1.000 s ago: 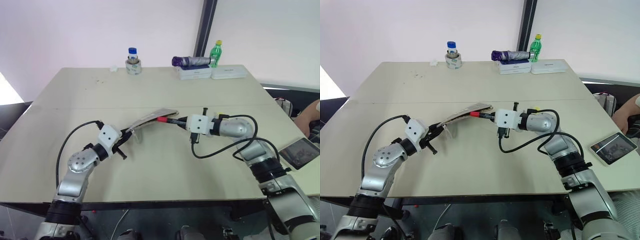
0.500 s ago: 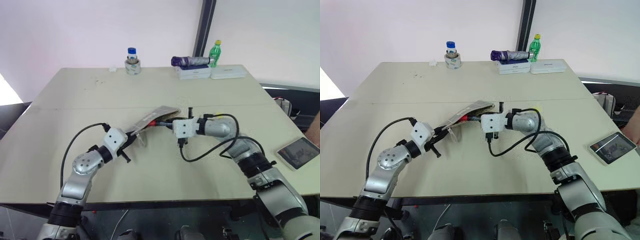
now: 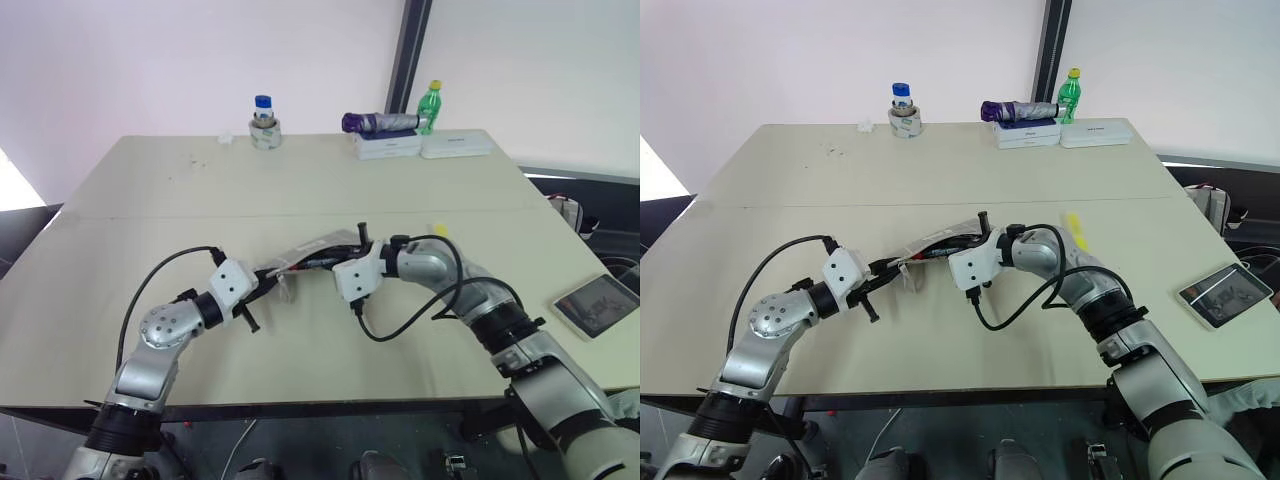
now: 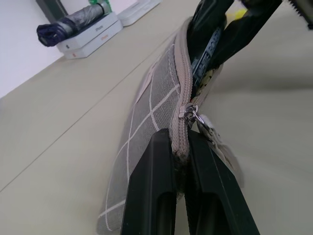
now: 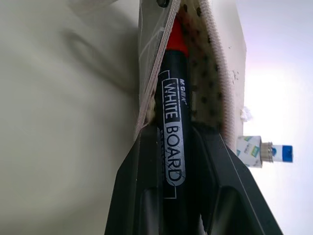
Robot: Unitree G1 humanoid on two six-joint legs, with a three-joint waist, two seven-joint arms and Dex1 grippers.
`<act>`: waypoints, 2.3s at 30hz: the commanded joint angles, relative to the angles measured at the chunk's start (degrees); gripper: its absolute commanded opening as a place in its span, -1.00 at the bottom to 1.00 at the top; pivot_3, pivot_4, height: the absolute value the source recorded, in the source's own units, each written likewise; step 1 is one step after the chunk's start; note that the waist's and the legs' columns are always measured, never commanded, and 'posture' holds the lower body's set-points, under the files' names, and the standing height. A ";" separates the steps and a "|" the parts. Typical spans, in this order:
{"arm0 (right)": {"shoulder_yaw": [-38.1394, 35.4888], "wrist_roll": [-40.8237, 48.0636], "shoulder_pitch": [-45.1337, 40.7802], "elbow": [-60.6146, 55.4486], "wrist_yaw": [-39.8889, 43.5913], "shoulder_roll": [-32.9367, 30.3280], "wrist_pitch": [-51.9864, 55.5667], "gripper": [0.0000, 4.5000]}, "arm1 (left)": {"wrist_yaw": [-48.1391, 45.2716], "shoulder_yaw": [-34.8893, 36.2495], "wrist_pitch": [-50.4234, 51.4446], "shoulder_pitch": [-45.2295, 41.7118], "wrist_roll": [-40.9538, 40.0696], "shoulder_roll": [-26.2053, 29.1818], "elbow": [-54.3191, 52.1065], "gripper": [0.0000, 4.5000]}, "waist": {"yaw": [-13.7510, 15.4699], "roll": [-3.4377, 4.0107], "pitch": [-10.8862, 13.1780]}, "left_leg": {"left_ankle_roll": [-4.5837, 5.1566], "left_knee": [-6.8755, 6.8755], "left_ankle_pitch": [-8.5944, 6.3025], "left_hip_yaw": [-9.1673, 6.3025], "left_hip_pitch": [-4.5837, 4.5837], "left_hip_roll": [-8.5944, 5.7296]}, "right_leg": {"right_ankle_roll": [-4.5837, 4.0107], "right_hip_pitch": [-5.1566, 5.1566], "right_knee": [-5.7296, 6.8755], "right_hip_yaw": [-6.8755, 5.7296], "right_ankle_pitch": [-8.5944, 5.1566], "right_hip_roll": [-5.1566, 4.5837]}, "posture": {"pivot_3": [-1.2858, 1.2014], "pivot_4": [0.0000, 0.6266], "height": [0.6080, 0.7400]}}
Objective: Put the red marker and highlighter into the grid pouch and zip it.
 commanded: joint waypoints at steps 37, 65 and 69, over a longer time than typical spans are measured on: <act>-26.05 28.33 -0.34 -1.56 -10.77 -2.15 61.77 0.72 | 7.34 0.61 -2.67 -0.52 2.42 -1.70 2.28 -1.00 | -0.06 0.00 -0.01 | 0.09 -0.06 0.02 0.08 -0.01 -0.02 | -0.01 -0.06 0.03 0.01 0.00 -0.15 | 0.03 -0.52 1.00; -26.67 30.24 0.78 5.60 -12.30 -2.67 54.26 -0.60 | 6.79 0.43 -3.53 -0.36 2.80 -1.51 1.92 -1.00 | 0.01 0.01 -0.01 | 0.07 -0.06 0.03 0.06 -0.01 -0.04 | 0.00 -0.04 0.03 0.02 0.00 -0.06 | 0.03 -0.52 1.00; -24.28 36.81 5.67 -11.18 4.60 -4.58 43.59 -0.60 | 6.71 0.43 -3.75 -0.85 2.98 -1.35 2.62 -1.00 | -0.07 0.05 0.02 | 0.07 -0.11 0.03 0.03 -0.07 -0.03 | 0.01 -0.13 0.01 0.09 0.00 0.04 | 0.03 -0.52 1.00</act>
